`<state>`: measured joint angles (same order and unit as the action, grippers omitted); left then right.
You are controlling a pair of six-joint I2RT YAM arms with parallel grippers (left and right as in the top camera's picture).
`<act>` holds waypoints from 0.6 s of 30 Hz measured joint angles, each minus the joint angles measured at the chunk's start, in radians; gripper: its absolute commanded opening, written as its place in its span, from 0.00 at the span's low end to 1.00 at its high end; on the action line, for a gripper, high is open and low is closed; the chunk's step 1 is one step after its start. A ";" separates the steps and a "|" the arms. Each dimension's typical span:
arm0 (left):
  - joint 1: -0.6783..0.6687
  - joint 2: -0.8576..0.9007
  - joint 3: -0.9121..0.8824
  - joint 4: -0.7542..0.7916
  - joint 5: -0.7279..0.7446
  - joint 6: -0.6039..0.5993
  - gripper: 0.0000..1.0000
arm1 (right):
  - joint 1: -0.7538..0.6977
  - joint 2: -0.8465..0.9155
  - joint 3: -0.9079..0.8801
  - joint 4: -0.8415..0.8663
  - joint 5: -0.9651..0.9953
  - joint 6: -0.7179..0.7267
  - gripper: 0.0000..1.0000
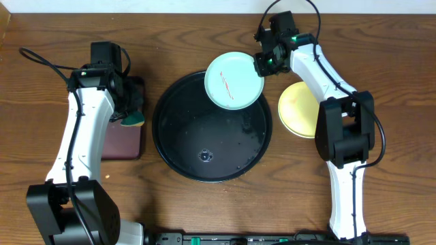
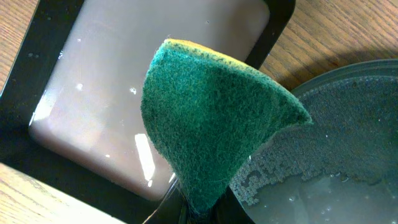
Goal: Clean dirty plates on tray and stack at the side
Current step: 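Move right gripper to the last pale green plate and grip its rim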
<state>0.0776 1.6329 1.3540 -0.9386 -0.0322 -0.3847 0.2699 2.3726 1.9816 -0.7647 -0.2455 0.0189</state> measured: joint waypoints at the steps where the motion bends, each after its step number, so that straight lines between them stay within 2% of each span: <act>1: 0.000 0.000 0.000 0.000 0.000 0.000 0.07 | 0.000 0.000 0.001 -0.001 0.003 -0.002 0.01; 10: 0.000 0.000 0.000 0.001 0.000 0.000 0.07 | 0.002 -0.023 0.003 -0.114 -0.021 0.029 0.01; 18: 0.000 0.000 0.000 0.003 0.000 0.000 0.07 | 0.035 -0.209 0.011 -0.325 -0.102 0.112 0.01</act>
<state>0.0776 1.6329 1.3540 -0.9352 -0.0322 -0.3847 0.3054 2.1632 1.9923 -1.0897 -0.3477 0.1307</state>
